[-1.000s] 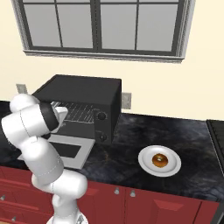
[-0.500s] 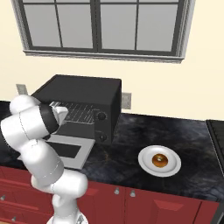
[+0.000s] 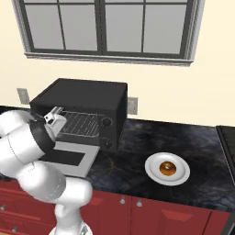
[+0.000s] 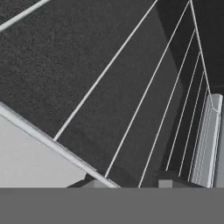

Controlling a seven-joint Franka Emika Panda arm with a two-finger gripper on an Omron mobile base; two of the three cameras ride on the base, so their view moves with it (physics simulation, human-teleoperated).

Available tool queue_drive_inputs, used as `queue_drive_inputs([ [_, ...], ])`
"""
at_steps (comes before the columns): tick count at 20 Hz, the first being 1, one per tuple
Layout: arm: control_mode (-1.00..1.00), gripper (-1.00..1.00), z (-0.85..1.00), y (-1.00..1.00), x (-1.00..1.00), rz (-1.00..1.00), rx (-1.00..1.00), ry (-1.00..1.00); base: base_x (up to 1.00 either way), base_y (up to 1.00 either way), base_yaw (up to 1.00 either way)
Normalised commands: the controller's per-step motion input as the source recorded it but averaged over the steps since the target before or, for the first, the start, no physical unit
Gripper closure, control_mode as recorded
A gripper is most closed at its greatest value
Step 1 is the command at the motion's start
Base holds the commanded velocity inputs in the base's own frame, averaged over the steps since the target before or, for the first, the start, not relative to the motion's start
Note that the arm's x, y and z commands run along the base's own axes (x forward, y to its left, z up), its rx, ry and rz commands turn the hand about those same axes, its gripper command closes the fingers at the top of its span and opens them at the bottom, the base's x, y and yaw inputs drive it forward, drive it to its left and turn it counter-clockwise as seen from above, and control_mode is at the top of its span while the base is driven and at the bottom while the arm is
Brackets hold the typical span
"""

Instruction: Pick up the bagel from the plate, place it on the toaster oven rack, close the door, and set the timer.

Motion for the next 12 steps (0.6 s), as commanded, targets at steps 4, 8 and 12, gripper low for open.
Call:
queue_drive_inputs([
  [4,-1.0,1.0,-0.15,0.32,-1.0,0.0,0.01,0.14,0.0,0.0,0.0],
  [8,-1.0,1.0,-0.19,0.27,-1.0,0.0,0.03,0.17,0.0,0.0,0.0],
  [12,-1.0,1.0,-0.24,0.17,-1.0,0.0,0.04,0.17,0.0,0.0,0.0],
])
